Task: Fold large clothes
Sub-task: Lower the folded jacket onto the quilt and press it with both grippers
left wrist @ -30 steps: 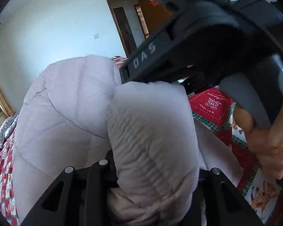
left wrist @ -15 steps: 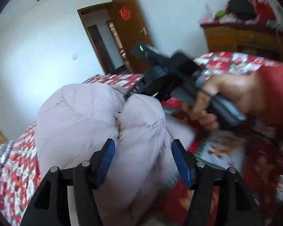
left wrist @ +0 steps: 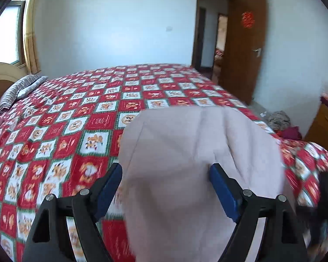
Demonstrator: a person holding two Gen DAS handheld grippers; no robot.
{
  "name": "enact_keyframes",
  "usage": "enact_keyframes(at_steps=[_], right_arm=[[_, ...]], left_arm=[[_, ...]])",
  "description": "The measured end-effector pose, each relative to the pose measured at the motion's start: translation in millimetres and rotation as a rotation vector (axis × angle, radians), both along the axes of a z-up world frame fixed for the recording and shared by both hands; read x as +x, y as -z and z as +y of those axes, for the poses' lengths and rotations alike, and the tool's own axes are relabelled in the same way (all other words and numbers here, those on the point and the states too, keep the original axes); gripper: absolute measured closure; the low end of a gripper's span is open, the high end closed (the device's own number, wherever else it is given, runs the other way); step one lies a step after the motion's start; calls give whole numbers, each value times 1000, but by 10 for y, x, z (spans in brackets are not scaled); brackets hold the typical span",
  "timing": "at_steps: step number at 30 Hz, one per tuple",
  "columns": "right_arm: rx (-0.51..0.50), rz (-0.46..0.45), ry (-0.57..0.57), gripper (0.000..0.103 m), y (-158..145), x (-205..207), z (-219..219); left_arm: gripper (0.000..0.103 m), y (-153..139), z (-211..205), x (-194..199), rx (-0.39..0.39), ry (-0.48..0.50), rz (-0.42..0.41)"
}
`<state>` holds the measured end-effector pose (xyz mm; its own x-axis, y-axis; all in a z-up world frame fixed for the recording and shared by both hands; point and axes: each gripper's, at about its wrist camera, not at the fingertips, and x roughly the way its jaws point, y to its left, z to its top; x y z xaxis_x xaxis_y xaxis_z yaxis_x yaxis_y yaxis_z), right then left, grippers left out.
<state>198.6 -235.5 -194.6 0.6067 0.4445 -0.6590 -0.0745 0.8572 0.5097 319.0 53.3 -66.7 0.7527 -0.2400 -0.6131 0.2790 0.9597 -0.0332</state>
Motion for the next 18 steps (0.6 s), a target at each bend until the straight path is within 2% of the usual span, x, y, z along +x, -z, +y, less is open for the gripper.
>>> enact_keyframes(at_steps=[2, 5, 6, 9, 12, 15, 18], right_arm=[[9, -3, 3, 57, 27, -63, 1], [39, -6, 2, 57, 68, -117, -50], [66, -2, 3, 57, 91, -106, -89], [122, 29, -5, 57, 111, -22, -187], [124, 42, -25, 55, 60, 17, -265], [126, 59, -10, 50, -142, 65, -439], [78, -61, 56, 41, -556, 114, -645]], left_arm=[[21, 51, -155, 59, 16, 3, 7], [18, 265, -385, 203, 48, 40, 68], [15, 372, -502, 202, 89, 34, 65], [14, 461, -752, 127, 218, 39, 13], [14, 566, -768, 143, 255, 28, -4], [14, 588, -766, 87, 256, 28, -26], [14, 603, -736, 66, 241, 25, -43]])
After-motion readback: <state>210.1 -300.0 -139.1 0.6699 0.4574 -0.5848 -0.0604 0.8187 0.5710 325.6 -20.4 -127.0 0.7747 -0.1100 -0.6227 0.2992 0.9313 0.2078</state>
